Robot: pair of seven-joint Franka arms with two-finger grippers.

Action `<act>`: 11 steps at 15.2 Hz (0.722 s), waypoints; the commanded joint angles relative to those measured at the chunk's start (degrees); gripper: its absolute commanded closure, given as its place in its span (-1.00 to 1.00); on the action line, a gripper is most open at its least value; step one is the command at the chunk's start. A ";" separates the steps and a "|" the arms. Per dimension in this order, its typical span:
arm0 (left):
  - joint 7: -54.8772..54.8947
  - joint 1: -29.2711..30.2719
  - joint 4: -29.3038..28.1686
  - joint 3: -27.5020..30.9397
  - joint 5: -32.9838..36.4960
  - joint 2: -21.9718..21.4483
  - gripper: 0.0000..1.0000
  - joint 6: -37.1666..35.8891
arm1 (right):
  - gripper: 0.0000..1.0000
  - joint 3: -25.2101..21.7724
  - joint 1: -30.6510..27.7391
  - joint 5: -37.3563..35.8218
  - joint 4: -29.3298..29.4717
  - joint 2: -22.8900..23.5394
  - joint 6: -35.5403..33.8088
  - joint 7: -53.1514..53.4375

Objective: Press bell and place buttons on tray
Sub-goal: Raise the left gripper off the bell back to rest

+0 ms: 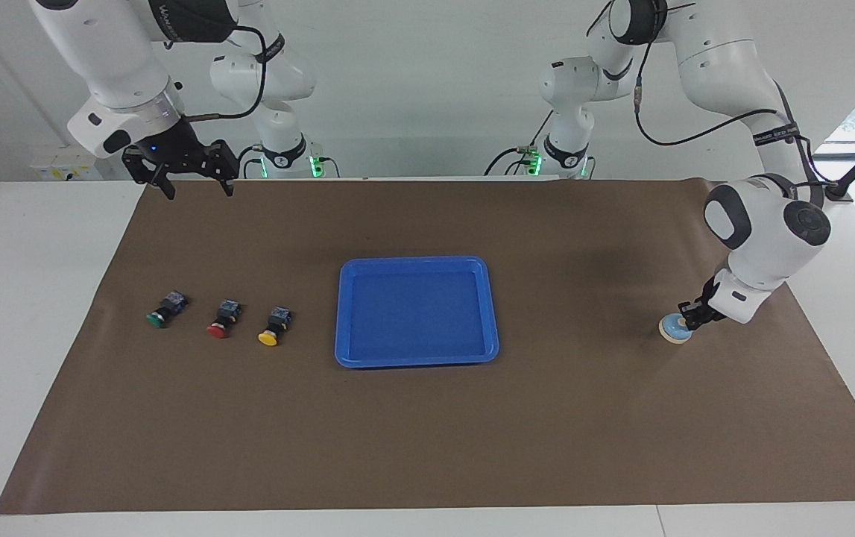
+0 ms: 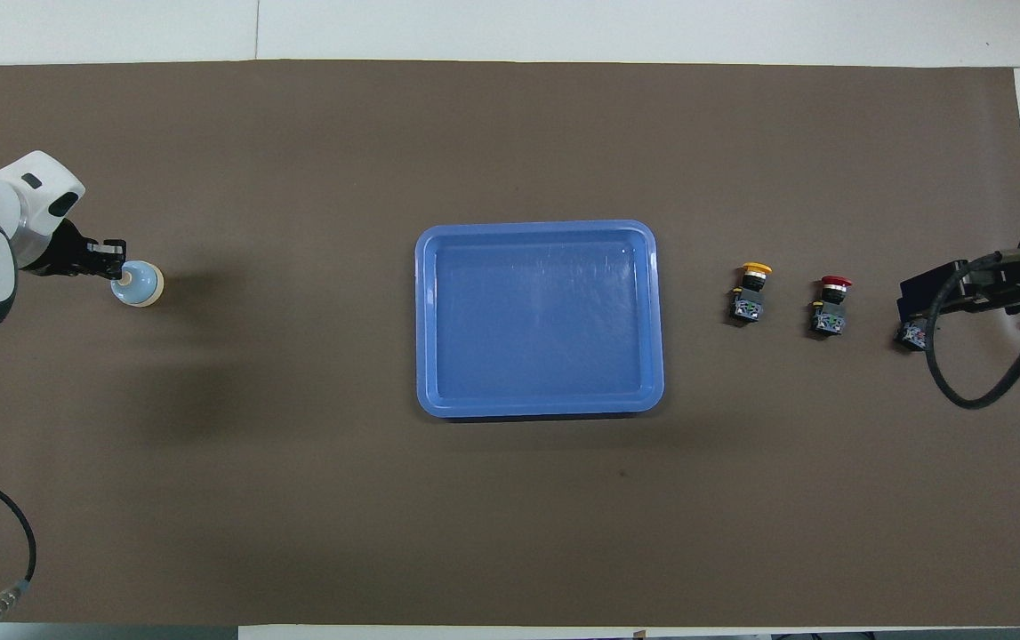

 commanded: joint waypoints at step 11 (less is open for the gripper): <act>-0.23 -3.20 6.49 -0.85 0.67 -18.01 -1.00 -32.30 | -1.00 -0.04 -0.49 0.98 -1.46 -1.51 -1.22 -1.55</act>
